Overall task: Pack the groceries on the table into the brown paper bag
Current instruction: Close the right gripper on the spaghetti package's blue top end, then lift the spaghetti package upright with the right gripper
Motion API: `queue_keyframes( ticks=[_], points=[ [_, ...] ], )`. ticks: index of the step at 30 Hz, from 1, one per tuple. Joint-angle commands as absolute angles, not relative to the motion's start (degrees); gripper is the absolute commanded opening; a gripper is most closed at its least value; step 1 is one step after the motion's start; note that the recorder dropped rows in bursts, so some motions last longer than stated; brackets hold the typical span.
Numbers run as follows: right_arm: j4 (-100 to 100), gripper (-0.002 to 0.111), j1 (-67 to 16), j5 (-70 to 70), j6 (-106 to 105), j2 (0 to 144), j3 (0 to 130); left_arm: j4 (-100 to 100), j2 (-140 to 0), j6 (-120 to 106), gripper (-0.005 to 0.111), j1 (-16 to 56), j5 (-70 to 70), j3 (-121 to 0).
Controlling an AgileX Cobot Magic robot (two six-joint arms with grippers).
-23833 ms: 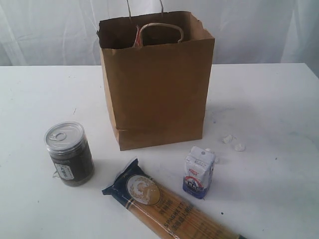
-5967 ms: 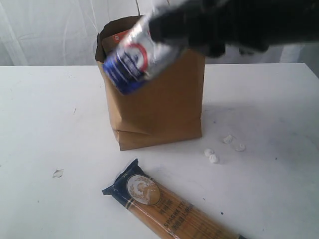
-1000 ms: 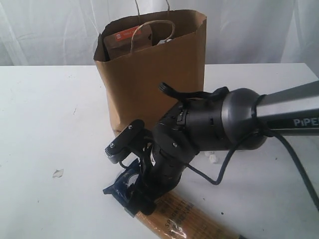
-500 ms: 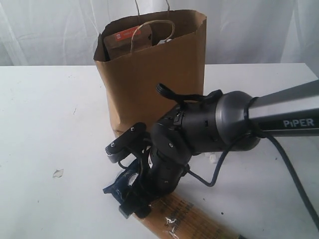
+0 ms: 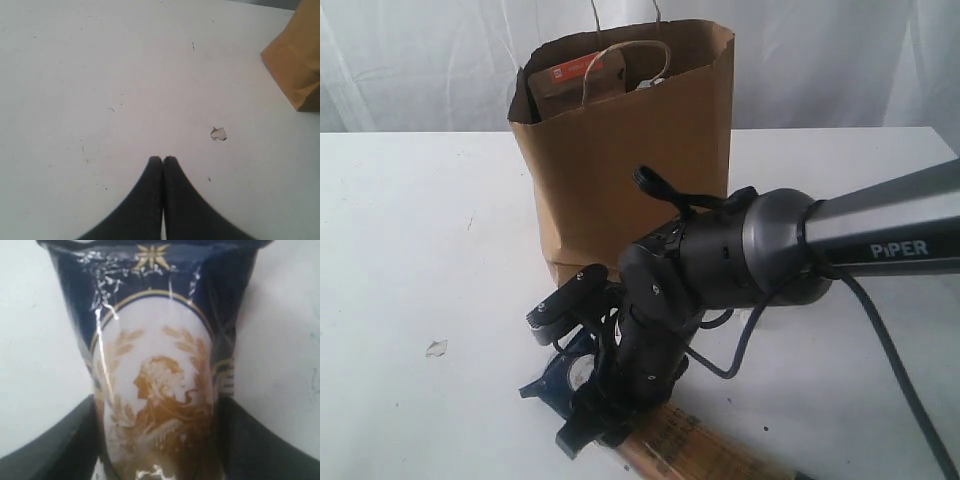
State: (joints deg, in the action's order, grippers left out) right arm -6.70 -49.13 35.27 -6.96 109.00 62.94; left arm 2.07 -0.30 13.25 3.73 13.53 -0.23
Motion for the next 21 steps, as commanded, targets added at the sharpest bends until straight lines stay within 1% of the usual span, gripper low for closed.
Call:
queue_keyframes(
  ticks=[1,5,10,15,21],
  points=[
    [-6.36,0.029,-49.15,38.48,-7.54,109.43,62.89,2.25,0.00,13.25,0.000,4.08,13.30,0.00],
    [-5.56,0.000,-49.15,39.26,-7.30,108.77,63.26,2.25,0.00,13.25,0.000,4.08,13.30,0.00],
    [-5.56,0.000,-49.15,41.00,-7.30,105.51,66.65,2.25,0.00,13.25,0.000,4.08,13.30,0.00],
    [-5.25,0.000,-49.15,36.65,-7.85,101.14,68.07,2.25,0.00,13.25,0.000,4.08,13.30,0.00],
    [-4.69,0.000,-49.15,35.22,-7.83,99.17,68.07,2.25,0.00,13.25,0.000,4.08,13.30,0.00]
  ],
)
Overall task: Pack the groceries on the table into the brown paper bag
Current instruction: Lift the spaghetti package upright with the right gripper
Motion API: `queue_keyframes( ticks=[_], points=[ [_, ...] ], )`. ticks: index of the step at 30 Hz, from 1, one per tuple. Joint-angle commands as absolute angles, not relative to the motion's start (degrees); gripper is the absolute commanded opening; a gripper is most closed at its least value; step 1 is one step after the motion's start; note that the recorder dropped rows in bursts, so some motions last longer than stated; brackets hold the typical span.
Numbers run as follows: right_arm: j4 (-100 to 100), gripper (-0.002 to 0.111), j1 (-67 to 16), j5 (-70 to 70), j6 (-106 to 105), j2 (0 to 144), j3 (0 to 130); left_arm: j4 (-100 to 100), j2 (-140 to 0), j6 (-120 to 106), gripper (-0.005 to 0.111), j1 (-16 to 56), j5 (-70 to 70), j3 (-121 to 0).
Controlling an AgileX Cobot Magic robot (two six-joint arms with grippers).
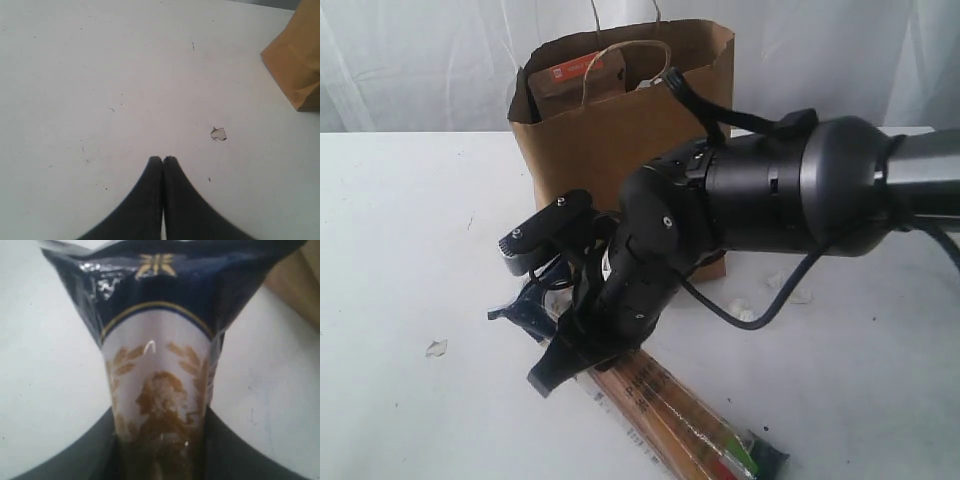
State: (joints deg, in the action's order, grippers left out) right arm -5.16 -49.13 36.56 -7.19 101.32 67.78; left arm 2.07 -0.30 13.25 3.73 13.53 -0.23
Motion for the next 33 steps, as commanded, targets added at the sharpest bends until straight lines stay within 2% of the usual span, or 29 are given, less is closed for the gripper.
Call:
queue_keyframes(
  ticks=[1,15,29,33],
  points=[
    [-4.69,0.000,-49.15,34.68,-7.83,98.70,68.07,2.25,0.00,13.25,0.000,4.08,13.30,0.00],
    [-8.98,0.000,-48.94,29.20,-13.71,92.10,68.81,2.25,0.00,13.25,0.000,4.08,13.30,0.00],
    [-29.39,0.000,-49.30,14.88,-20.79,81.88,70.28,2.12,0.00,13.25,0.000,4.08,13.30,0.00],
    [-38.60,0.000,-49.30,16.37,-22.02,81.20,75.52,2.12,0.00,13.25,0.000,4.08,13.30,0.00]
  ],
)
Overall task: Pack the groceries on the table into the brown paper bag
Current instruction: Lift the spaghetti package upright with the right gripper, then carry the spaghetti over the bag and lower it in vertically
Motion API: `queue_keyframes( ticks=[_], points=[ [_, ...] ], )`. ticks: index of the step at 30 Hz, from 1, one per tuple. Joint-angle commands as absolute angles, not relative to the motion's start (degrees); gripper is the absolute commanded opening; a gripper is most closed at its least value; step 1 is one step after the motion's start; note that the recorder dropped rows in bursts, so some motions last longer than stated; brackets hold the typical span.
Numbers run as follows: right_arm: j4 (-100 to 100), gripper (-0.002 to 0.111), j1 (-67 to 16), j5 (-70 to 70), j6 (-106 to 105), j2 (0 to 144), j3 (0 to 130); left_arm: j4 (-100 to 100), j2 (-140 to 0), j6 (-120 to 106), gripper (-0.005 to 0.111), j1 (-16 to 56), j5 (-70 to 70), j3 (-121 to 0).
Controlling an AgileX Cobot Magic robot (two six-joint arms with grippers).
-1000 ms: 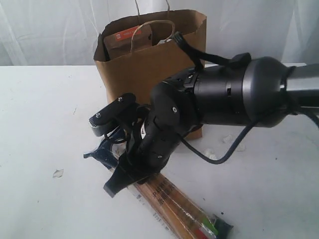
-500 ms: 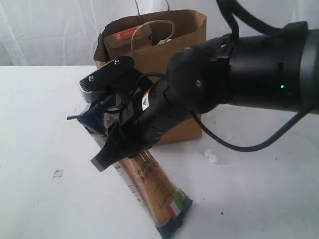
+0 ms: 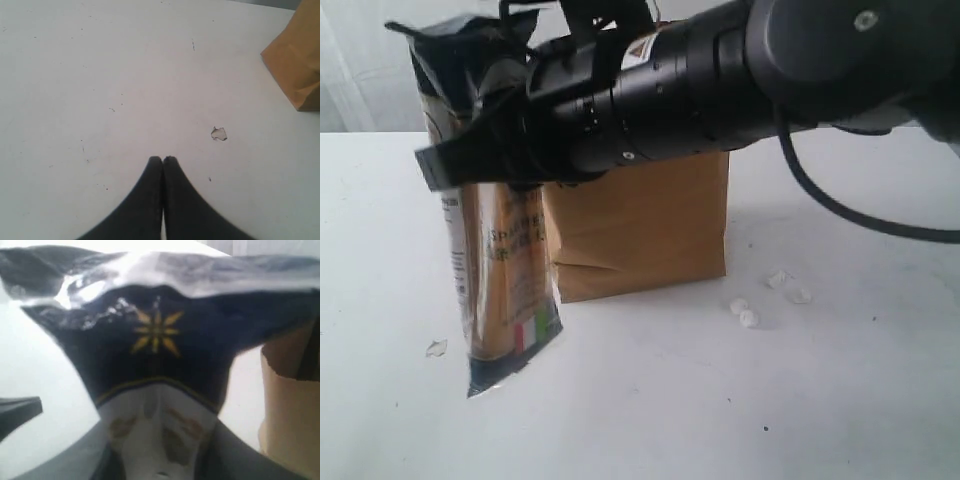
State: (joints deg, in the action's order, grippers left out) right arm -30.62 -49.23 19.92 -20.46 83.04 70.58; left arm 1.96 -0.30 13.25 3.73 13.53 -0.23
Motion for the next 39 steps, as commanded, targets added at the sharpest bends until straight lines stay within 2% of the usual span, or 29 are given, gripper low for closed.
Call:
queue_keyframes(
  ticks=[1,7,14,23,29,39],
  points=[
    [-41.15,0.000,-49.30,16.07,-23.33,81.20,77.17,2.12,0.00,13.25,0.000,4.08,13.30,0.00],
    [-45.18,0.000,-49.19,2.46,-33.00,81.20,90.60,2.12,0.00,13.25,0.000,4.08,13.30,0.00],
    [-45.18,0.000,-46.90,-9.43,-50.07,81.54,94.77,2.12,0.00,13.25,0.000,4.08,13.30,0.00],
    [-45.28,0.000,-41.69,-9.15,-52.71,87.71,94.66,2.12,0.00,13.25,0.000,4.08,13.13,0.00],
    [-45.61,0.000,-41.63,-4.94,-52.71,91.12,94.56,2.12,0.00,13.25,0.000,4.08,13.13,0.00],
    [-45.50,0.000,-41.63,-5.62,-55.87,94.18,94.56,2.12,0.00,13.25,0.000,4.08,13.13,0.00]
  ],
)
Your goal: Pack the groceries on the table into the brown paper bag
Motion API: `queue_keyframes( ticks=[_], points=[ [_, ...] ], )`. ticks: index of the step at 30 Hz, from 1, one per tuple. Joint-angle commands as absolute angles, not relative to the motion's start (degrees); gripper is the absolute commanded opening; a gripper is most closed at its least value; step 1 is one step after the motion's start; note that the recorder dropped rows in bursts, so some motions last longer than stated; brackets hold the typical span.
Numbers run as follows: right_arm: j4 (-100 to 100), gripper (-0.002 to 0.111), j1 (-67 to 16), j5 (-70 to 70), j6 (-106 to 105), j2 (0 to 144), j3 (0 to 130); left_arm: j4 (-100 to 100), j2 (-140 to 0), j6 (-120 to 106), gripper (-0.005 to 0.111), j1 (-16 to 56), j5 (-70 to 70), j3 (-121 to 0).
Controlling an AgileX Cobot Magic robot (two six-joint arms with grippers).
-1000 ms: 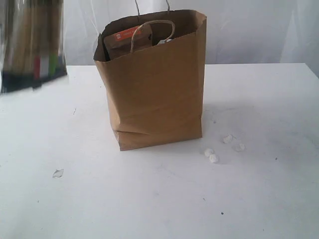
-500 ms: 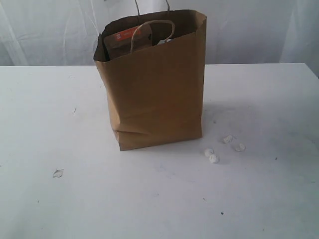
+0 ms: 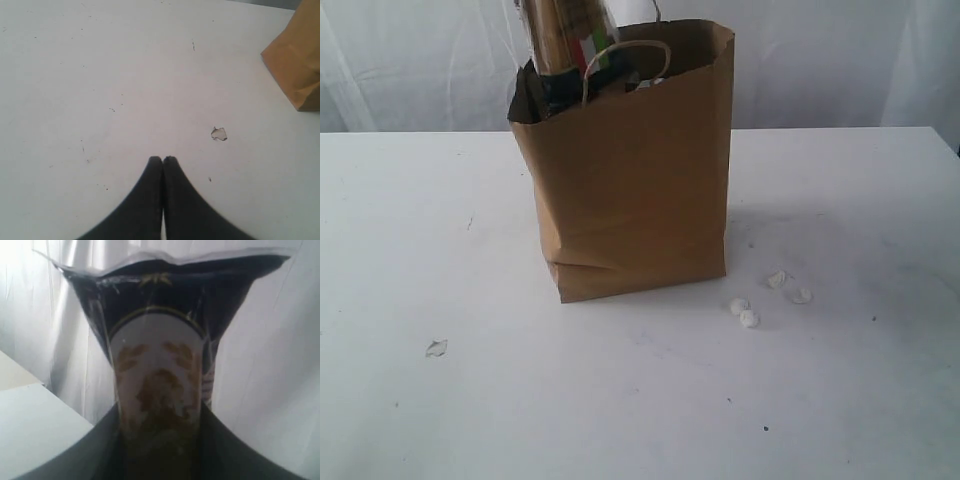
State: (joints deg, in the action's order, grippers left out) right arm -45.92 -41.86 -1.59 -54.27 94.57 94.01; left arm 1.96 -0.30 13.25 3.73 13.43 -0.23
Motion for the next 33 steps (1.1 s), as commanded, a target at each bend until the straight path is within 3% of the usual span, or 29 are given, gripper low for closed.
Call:
queue_keyframes(
  ticks=[1,12,22,33],
  points=[
    [-45.49,0.000,-41.63,-5.62,-56.95,94.43,94.56,2.12,0.00,13.25,0.000,4.08,13.13,0.00],
    [-45.59,0.000,-41.63,-3.27,-57.74,96.19,92.50,2.12,0.00,13.25,0.000,4.08,13.13,0.00],
    [-57.50,0.000,-40.54,-17.91,-54.83,96.19,83.74,2.12,0.00,13.25,0.000,4.08,13.13,0.00],
    [-61.95,0.000,-40.54,-17.34,-54.83,97.45,83.23,2.12,0.00,13.25,0.000,4.08,13.13,0.00]
  ],
)
